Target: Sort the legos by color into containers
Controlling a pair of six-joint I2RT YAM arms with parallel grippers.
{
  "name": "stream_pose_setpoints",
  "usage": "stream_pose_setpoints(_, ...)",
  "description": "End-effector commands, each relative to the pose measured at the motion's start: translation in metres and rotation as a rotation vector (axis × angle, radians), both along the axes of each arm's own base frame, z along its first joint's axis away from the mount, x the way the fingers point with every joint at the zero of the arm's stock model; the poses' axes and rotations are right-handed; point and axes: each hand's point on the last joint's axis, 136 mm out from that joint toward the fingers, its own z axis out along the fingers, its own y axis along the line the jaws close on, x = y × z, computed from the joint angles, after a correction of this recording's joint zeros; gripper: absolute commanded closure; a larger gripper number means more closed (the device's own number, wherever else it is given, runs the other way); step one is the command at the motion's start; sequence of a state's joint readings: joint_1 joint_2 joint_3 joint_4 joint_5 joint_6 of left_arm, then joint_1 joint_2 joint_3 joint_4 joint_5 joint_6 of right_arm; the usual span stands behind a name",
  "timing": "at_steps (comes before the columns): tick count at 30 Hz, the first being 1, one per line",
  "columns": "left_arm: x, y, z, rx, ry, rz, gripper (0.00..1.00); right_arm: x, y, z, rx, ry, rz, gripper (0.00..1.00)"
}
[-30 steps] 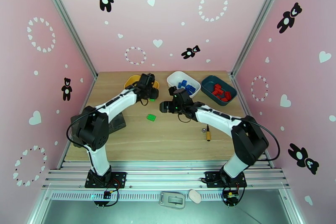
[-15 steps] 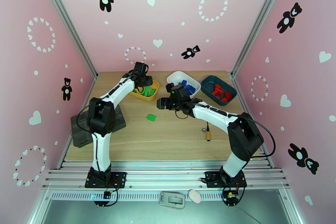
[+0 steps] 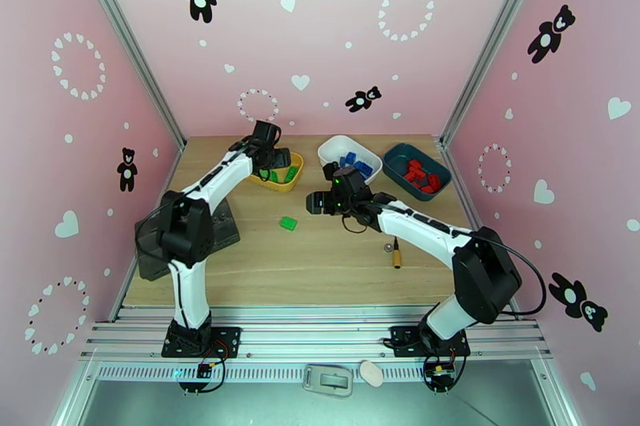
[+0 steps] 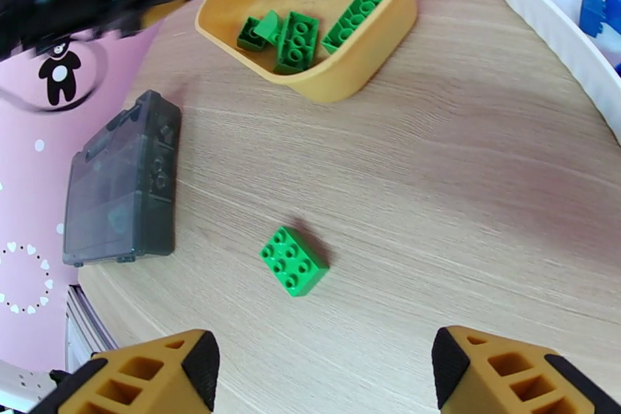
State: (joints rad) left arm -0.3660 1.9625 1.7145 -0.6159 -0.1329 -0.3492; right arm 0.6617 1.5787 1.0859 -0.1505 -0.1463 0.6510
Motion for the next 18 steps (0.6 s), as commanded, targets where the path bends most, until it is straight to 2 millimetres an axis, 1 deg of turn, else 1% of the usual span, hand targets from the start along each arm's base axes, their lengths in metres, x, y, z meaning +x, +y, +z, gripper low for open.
stream_pose_setpoints(1, -0.026, -0.006, 0.016, 0.041, -0.035, -0.011, 0.2, -0.01, -0.011, 0.002, -0.033, -0.01, -0.005, 0.23)
stream_pose_setpoints(5, -0.06, -0.01, 0.004, 0.057, -0.008, -0.015, 0.19, -0.017, -0.021, -0.001, -0.054, -0.012, -0.017, 0.22)
stream_pose_setpoints(8, -0.087, -0.012, -0.012, 0.053, 0.03, -0.017, 0.19, -0.024, -0.029, -0.003, -0.069, -0.015, -0.023, 0.22)
stream_pose_setpoints(11, -0.113, -0.017, -0.037, 0.061, 0.08, -0.032, 0.18, -0.031, -0.04, -0.004, -0.092, -0.022, -0.041, 0.22)
stream_pose_setpoints(13, -0.131, -0.025, -0.054, 0.062, 0.115, -0.059, 0.18, -0.035, -0.048, -0.004, -0.106, -0.029, -0.053, 0.22)
stream_pose_setpoints(14, -0.137, -0.027, -0.061, 0.066, 0.128, -0.067, 0.18, -0.037, -0.051, -0.005, -0.111, -0.031, -0.059, 0.22)
stream_pose_setpoints(16, -0.151, -0.042, -0.076, 0.054, 0.138, -0.125, 0.17, -0.041, -0.057, -0.005, -0.118, -0.034, -0.068, 0.21)
stream_pose_setpoints(18, -0.159, -0.049, -0.09, 0.068, 0.154, -0.155, 0.16, -0.045, -0.062, -0.005, -0.121, -0.037, -0.074, 0.21)
